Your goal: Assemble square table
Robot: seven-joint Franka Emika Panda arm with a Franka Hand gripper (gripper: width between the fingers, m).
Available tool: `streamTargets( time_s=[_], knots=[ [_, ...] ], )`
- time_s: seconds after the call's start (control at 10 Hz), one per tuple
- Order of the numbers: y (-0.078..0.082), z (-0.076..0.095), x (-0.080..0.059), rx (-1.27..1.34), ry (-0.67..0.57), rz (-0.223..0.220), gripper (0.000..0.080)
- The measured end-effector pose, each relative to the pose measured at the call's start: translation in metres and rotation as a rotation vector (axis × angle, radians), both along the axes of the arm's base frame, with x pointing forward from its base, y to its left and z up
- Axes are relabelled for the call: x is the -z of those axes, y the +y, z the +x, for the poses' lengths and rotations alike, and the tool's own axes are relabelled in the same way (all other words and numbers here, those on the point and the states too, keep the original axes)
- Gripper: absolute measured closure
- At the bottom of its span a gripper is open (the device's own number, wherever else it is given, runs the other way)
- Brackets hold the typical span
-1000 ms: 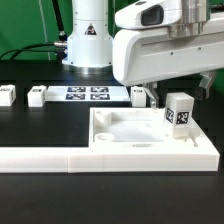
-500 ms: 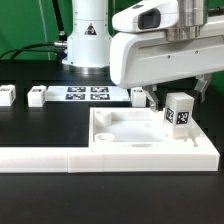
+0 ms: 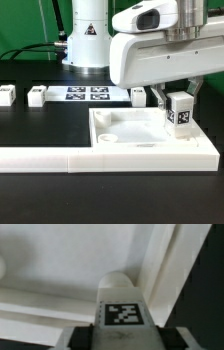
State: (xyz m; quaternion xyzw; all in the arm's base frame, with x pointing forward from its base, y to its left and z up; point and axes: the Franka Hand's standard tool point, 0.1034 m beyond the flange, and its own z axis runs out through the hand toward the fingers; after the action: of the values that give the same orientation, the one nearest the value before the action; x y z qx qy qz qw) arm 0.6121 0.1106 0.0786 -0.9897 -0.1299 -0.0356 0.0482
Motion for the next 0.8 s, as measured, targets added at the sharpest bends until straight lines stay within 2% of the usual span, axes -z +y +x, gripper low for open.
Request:
streamTargets(
  time_s=[0.3, 0.8],
  knots=[
    [0.0027, 0.0014, 0.0007, 0.188, 0.001, 0.021, 0.0509],
    [0.0053, -0.0004, 0.0011, 0.77, 0.016, 0.073, 0.0508]
  ],
)
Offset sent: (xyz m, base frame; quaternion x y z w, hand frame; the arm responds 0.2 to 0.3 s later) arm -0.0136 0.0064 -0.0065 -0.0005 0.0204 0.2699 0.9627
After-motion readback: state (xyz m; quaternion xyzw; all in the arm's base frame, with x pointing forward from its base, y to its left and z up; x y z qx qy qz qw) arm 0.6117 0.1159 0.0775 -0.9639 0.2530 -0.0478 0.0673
